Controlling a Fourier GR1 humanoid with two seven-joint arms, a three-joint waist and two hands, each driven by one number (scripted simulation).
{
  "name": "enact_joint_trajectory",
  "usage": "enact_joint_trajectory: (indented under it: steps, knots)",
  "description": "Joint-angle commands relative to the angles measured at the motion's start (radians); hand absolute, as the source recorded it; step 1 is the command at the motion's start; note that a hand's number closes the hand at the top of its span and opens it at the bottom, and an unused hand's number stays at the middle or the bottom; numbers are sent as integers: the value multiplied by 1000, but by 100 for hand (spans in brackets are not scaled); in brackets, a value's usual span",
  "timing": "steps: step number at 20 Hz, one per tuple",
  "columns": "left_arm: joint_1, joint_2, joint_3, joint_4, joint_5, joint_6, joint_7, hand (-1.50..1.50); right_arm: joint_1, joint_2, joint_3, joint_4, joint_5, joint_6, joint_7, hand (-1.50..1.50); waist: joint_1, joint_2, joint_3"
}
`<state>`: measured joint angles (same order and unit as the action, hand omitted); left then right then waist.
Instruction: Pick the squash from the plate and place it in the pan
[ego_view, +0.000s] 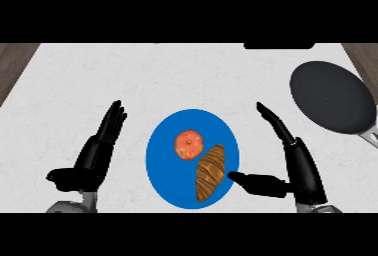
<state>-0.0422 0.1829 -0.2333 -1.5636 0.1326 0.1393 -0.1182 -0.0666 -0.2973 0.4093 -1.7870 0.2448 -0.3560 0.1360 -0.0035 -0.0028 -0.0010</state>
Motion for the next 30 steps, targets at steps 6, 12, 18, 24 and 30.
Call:
enact_joint_trajectory:
  steps: [6,12,18,24,30]
  knots:
    - [-67,-36,-6,34,-27,10,27,0,-292,-22,94,42,121,251,432,-150,13,4,-1]
    - [-21,-38,-13,25,-22,-11,-7,0,-418,59,219,243,196,390,567,-150,26,5,-1]
    - [-14,-29,10,-19,-33,-8,12,0,-463,157,262,398,251,469,584,-150,13,3,1]
    - [-30,-71,24,6,-61,-10,19,0,-502,284,166,483,313,525,610,-150,8,3,1]
    - [-29,-85,32,18,-80,-41,14,0,-499,295,134,669,362,446,482,-150,11,4,1]
